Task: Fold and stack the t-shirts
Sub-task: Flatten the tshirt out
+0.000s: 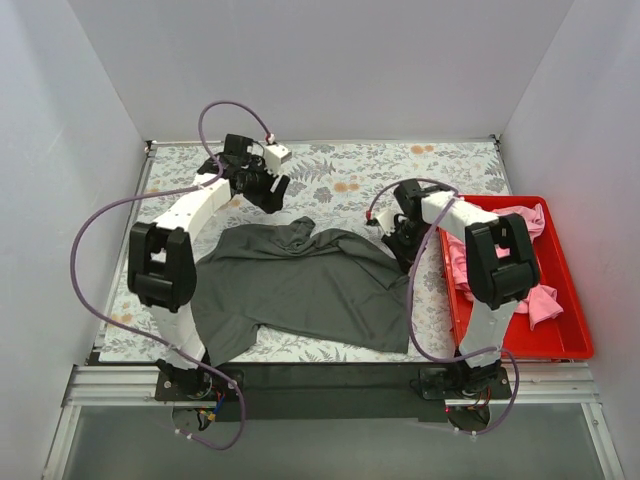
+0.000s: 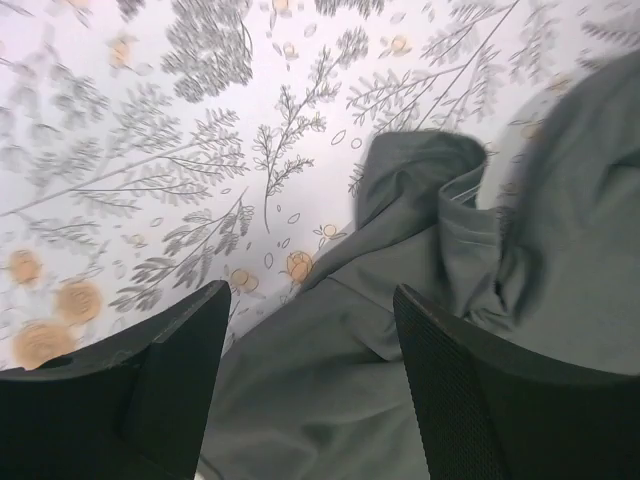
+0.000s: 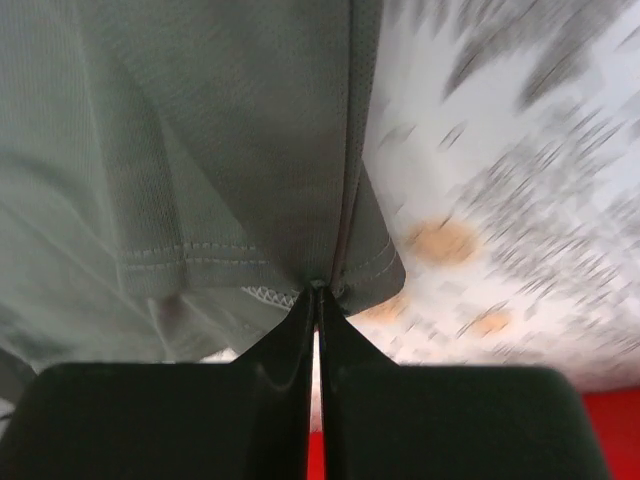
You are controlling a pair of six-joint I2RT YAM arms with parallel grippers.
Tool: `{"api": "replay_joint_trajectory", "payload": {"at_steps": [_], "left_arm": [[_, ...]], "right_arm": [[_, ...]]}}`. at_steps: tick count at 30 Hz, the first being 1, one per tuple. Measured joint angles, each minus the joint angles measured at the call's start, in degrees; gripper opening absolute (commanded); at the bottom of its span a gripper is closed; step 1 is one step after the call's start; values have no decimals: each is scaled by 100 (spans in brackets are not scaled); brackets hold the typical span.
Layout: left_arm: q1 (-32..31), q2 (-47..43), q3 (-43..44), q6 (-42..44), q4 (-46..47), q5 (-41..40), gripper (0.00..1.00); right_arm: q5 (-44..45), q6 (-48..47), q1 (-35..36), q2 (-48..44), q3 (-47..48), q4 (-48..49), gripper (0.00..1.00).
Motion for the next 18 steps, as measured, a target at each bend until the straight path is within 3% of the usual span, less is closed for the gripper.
{"api": "replay_joint_trajectory", "payload": {"at_steps": [8, 16, 18], "left_arm": [[-57, 1484, 470, 4, -306, 85, 69], [-439, 1751, 984, -243, -162, 208, 68], [-549, 1827, 1043, -304, -72, 223, 63]], "right_arm": [[-116, -223, 0, -1137, -699, -199, 1], [-223, -225, 0, -1080, -658, -251, 1], [-223, -225, 0, -1067, -612, -280, 1]]}}
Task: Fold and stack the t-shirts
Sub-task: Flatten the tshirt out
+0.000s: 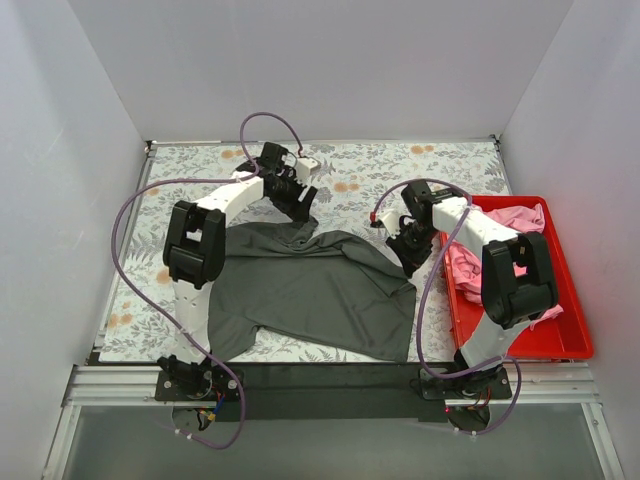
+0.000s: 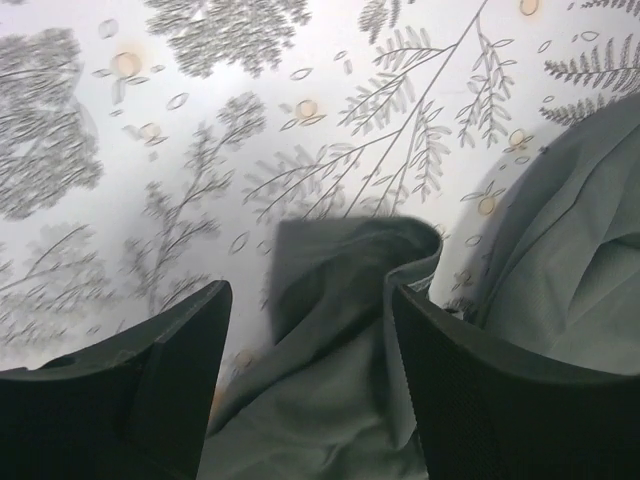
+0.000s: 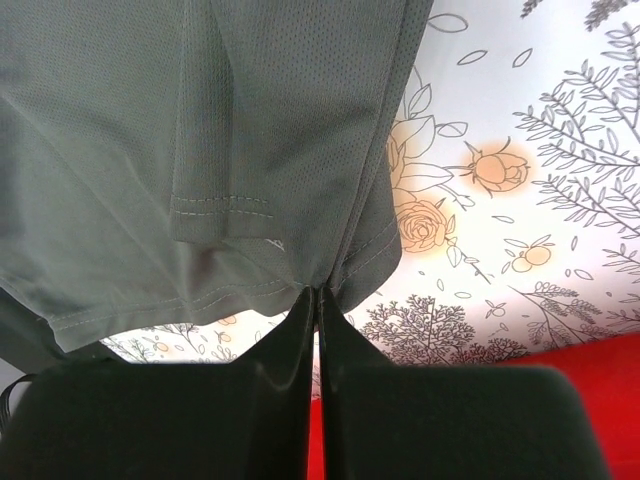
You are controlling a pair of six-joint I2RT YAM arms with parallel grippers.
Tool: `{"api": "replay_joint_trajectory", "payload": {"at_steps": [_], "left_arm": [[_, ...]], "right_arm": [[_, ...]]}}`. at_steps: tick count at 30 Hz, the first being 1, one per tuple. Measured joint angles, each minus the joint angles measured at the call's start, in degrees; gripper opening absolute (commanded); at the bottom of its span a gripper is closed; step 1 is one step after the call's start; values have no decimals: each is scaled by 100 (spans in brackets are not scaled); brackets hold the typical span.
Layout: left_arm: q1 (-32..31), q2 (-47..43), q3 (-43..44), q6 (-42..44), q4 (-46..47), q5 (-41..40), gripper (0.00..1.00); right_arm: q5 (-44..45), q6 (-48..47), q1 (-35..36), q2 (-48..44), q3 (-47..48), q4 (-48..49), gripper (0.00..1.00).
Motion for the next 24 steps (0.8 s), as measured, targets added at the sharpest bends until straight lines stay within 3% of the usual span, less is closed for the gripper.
{"api": "replay_joint_trajectory", "payload": {"at_steps": [5, 8, 9, 12, 20, 24], "left_arm": [[-205, 463, 142, -166, 74, 13, 52], [-190, 509, 219, -297, 221, -107, 38], [-177, 533, 219, -313, 223, -155, 25], [-116, 577, 247, -385, 299, -258, 0], [566, 844, 1611, -560, 83, -238, 0], [1054, 192, 1690, -33, -85, 170, 0]], "right_arm": [[4, 0, 0, 33, 59, -17, 1], [0, 0, 0, 96, 109, -28, 1], [-2, 0, 0, 120, 118, -26, 1], [0, -2, 0, 216, 177, -33, 1], [39, -26, -17, 699, 957, -109, 1], [96, -39, -57, 802, 1626, -79, 1]]}}
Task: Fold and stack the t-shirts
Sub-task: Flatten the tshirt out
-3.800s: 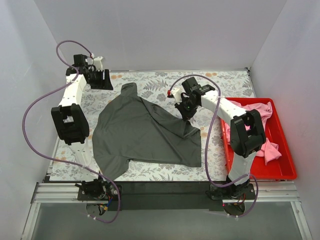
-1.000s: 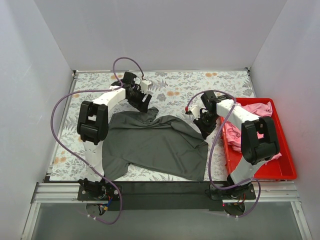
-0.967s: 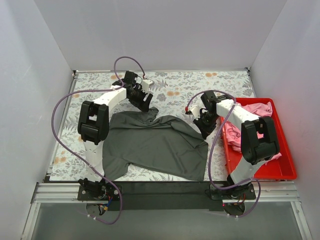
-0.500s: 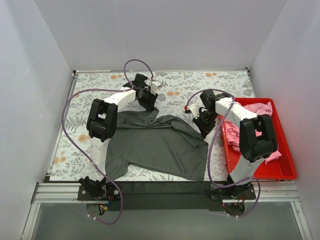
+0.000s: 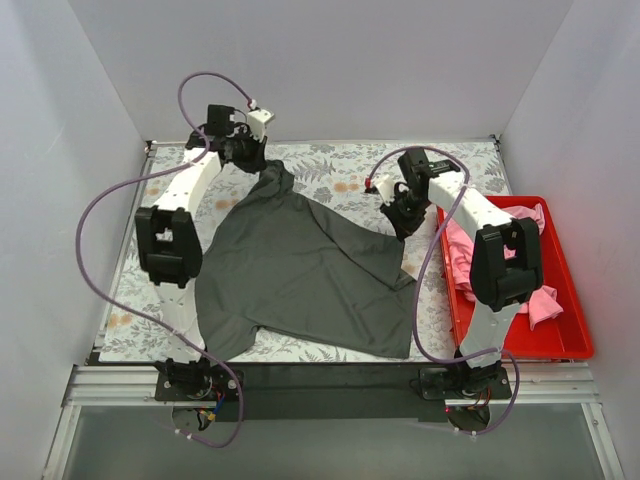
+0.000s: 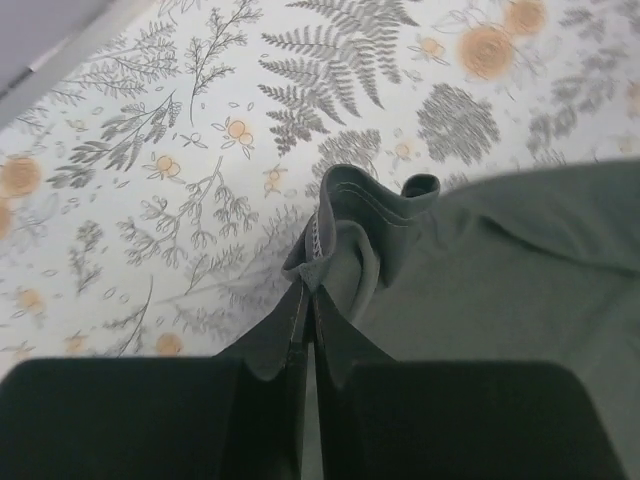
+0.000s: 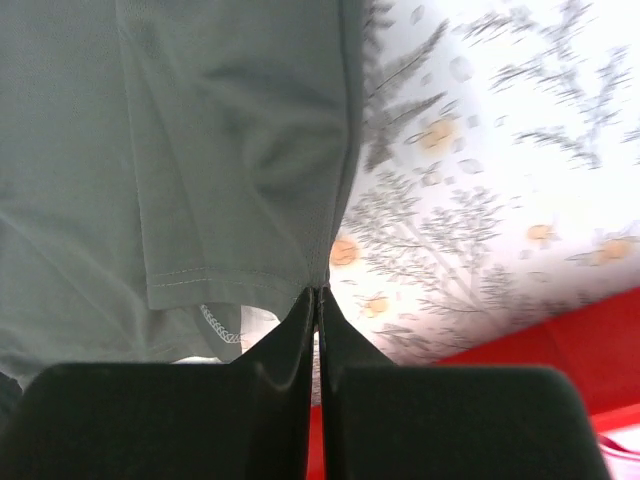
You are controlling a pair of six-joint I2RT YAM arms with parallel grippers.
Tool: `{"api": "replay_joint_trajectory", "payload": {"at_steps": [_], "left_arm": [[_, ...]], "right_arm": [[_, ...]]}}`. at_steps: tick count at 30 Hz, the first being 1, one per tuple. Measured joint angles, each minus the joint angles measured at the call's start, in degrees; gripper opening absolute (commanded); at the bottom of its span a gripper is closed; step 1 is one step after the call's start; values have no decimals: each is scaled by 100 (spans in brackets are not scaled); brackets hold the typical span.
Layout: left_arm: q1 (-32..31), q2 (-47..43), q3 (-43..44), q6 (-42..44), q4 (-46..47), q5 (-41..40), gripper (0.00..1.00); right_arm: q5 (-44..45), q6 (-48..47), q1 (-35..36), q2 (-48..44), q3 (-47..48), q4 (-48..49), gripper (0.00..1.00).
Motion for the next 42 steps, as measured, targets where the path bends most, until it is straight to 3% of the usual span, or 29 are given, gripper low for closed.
{"api": "replay_joint_trajectory", "payload": {"at_steps": [4, 6, 9, 11, 12, 16, 20, 25, 28, 30, 33, 36, 42], "left_arm": [[-11, -1799, -1547, 1163, -778, 645, 2], [-352, -2822, -2485, 1904, -1392, 940, 29], [-1174, -4232, -3908, 2636, -2057, 1121, 58], [-1714, -5095, -4732, 2756, -2511, 1167, 60], [-1775, -5392, -4959, 2752, -2706, 1145, 78], [-1132, -5549, -4953, 2581, -2940, 1067, 79], [-461, -4892, -4874, 2184, -2433, 861, 73], [-98, -3908, -4872, 1550, -1513, 269, 70], [87, -3191, -4629, 1147, -1134, -39, 59], [212, -2688, -4282, 914, -992, -170, 43], [365, -2216, -3794, 901, -1001, 11, 48], [385, -2402, -3882, 1161, -1182, 595, 55], [-841, -3156, -4531, 1141, -1231, 704, 61]], "right_arm": [[0, -125, -28, -24, 256, -9, 1], [0, -240, -31, -66, 229, -105, 1], [2, -439, -31, -245, 28, -192, 1], [7, -605, -31, -487, -262, -275, 1], [17, -691, -28, -601, -413, -308, 1], [48, -866, -28, -767, -778, -452, 1], [39, -909, -28, -758, -883, -501, 1], [31, -903, -28, -723, -883, -501, 1], [17, -872, -28, -682, -883, -494, 1], [15, -837, -28, -645, -883, -492, 1], [0, -809, -28, -597, -883, -490, 1], [-13, -787, -28, -588, -881, -490, 1], [-52, -715, -28, -584, -881, -487, 1]]}}
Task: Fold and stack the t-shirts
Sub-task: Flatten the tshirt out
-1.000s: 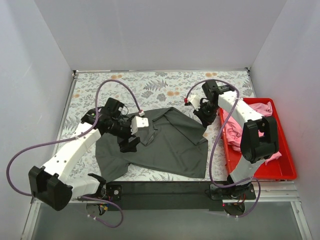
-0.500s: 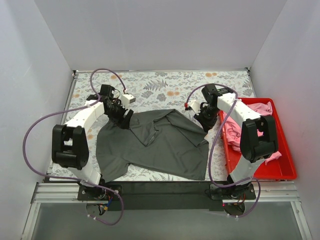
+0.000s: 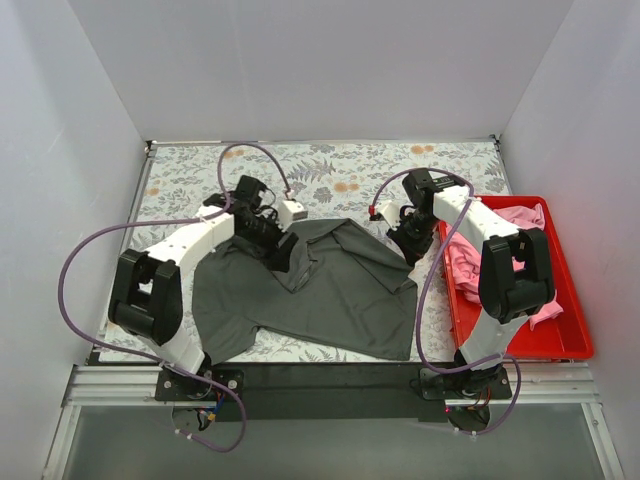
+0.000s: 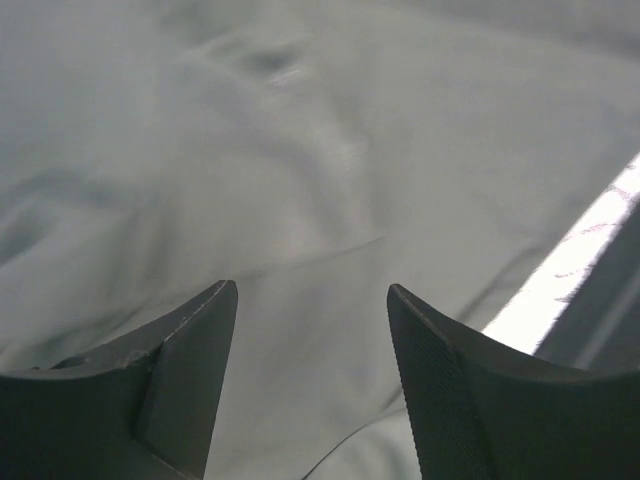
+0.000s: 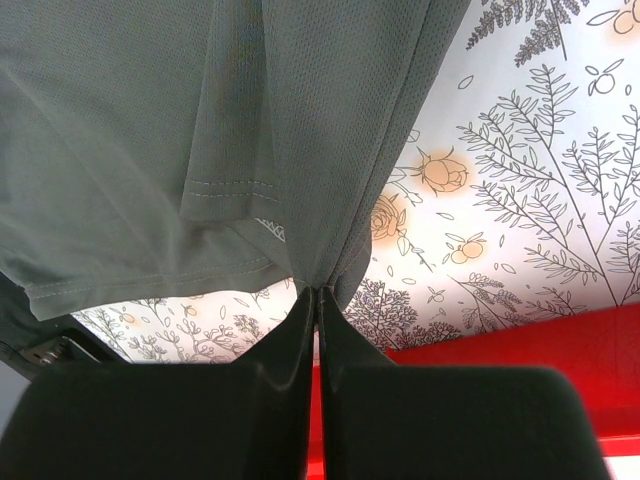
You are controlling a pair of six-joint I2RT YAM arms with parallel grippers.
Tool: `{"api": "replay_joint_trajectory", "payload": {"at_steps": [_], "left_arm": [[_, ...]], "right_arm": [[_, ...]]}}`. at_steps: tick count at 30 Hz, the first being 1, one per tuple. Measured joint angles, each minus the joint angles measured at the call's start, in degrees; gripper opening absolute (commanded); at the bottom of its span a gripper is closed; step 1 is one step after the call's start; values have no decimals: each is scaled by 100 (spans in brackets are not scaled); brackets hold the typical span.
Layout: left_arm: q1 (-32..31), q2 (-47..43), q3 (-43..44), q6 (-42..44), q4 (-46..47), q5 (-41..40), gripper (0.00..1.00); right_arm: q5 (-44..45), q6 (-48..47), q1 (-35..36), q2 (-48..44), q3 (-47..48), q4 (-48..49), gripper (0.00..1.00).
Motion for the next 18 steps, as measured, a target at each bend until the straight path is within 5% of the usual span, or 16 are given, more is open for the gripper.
{"api": "replay_joint_trajectory", "payload": {"at_steps": [4, 14, 18], "left_arm": [[-752, 57, -149, -470, 297, -264, 63], [-1484, 730, -144, -1241, 988, -1543, 56], [-1528, 922, -144, -1320, 1025, -1698, 45]], "right_arm": [[-17, 33, 0, 22, 0, 0, 1], [-17, 35, 0, 107, 0, 37, 1], [-15, 33, 0, 107, 0, 52, 1]]}}
